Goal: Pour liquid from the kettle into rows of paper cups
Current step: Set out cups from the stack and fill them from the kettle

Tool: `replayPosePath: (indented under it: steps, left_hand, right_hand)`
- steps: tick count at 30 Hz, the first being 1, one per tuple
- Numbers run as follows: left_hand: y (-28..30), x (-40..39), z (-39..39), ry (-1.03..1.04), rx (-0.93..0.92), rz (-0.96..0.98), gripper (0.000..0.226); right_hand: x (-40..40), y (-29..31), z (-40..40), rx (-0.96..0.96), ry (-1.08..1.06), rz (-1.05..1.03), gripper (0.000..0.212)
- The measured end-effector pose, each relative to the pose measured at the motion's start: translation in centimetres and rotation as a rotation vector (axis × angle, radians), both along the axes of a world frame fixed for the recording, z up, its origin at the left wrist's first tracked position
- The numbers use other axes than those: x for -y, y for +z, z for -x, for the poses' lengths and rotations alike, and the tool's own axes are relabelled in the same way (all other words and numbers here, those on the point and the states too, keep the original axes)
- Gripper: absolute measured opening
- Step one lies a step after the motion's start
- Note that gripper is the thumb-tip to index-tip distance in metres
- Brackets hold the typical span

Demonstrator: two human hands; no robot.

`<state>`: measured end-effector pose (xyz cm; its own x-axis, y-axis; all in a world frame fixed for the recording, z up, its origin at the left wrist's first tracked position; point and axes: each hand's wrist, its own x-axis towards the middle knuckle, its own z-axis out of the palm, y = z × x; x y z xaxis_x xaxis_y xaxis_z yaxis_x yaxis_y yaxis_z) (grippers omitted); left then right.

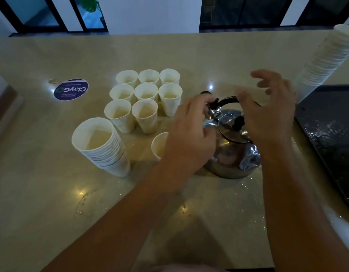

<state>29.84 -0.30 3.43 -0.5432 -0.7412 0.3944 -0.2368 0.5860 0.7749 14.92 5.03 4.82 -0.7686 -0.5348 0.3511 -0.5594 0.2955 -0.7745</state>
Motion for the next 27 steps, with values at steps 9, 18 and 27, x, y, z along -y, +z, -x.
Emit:
replayPosePath:
  steps: [9,18,27]
  left_hand:
    - [-6.1,-3.4,-9.5,0.347,0.054,-0.297,0.036]
    - [-9.4,-1.3,-8.7,0.341,0.123,-0.643,0.032]
    - [-8.6,0.1,-6.4,0.262,-0.009,-0.811,0.038]
  right_hand:
    - [1.2,0.7,-5.4,0.173,0.508,-0.365,0.027]
    - [2.7,-3.3,-7.1,0.381,0.495,-0.569,0.006]
    - [4.6,-5.1,-6.6,0.525,0.358,-0.381,0.013]
